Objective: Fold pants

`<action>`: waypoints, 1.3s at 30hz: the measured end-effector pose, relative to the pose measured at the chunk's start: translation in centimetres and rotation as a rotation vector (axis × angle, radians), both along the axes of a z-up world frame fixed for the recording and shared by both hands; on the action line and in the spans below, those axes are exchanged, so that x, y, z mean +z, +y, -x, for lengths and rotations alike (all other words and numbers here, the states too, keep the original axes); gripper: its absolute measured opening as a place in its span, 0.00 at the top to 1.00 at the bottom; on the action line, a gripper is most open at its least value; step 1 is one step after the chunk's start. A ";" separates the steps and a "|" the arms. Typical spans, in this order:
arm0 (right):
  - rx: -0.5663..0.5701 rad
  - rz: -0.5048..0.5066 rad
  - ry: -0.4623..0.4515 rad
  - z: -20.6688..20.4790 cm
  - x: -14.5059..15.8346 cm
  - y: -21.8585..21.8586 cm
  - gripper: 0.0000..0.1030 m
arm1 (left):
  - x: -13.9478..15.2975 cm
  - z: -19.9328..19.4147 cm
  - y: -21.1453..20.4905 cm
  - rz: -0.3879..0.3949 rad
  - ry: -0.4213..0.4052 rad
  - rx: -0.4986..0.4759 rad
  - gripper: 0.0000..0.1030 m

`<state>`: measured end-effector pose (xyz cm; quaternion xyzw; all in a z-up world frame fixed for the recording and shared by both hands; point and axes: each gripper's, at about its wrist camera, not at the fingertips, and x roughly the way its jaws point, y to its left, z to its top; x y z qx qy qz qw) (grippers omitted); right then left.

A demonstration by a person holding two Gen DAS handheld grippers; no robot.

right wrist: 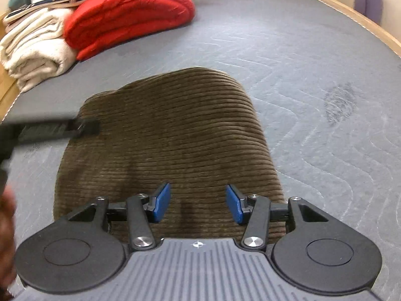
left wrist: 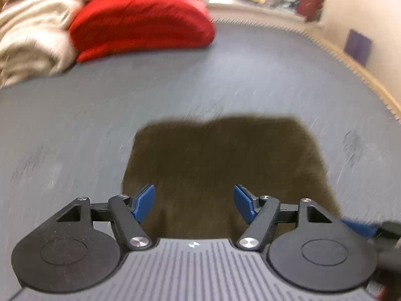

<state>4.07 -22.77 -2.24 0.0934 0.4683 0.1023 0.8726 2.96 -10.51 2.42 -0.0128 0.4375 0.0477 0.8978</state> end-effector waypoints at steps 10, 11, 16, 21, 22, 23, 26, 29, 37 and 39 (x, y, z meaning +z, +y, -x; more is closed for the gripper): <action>-0.124 -0.007 0.070 2.5 -1.3 -0.2 0.49 | -1.2 3.5 1.4 0.108 0.144 0.000 0.09; -0.123 -0.003 0.057 2.9 -0.9 -0.2 0.48 | -0.2 4.2 1.3 0.107 0.100 -0.002 0.04; -0.120 0.018 -0.048 5.0 1.7 -0.4 0.24 | 1.0 6.1 -0.2 -0.047 -0.032 0.007 0.00; -0.129 0.077 -0.130 5.4 3.5 -0.6 0.04 | 1.0 6.3 0.3 0.004 -0.016 0.000 0.00; -0.127 0.089 -0.143 5.3 3.7 -0.6 0.03 | 0.9 6.0 0.4 0.018 -0.008 0.003 0.00; -0.131 0.105 -0.151 5.2 3.8 -0.4 0.02 | 0.9 5.8 0.4 0.024 0.004 0.015 0.00; -0.148 0.117 -0.138 4.8 3.6 -0.2 0.02 | 1.4 6.2 0.7 0.029 0.021 0.048 0.00; -0.137 0.102 -0.128 4.8 3.8 0.0 0.02 | 1.4 5.9 0.3 0.019 0.020 0.035 0.00; -0.080 0.141 -0.132 5.0 3.5 0.4 0.02 | 1.2 5.7 0.1 0.015 0.007 0.025 0.00; -0.085 0.138 -0.122 4.9 3.3 0.4 0.02 | 1.0 5.8 0.0 0.010 0.010 0.018 0.00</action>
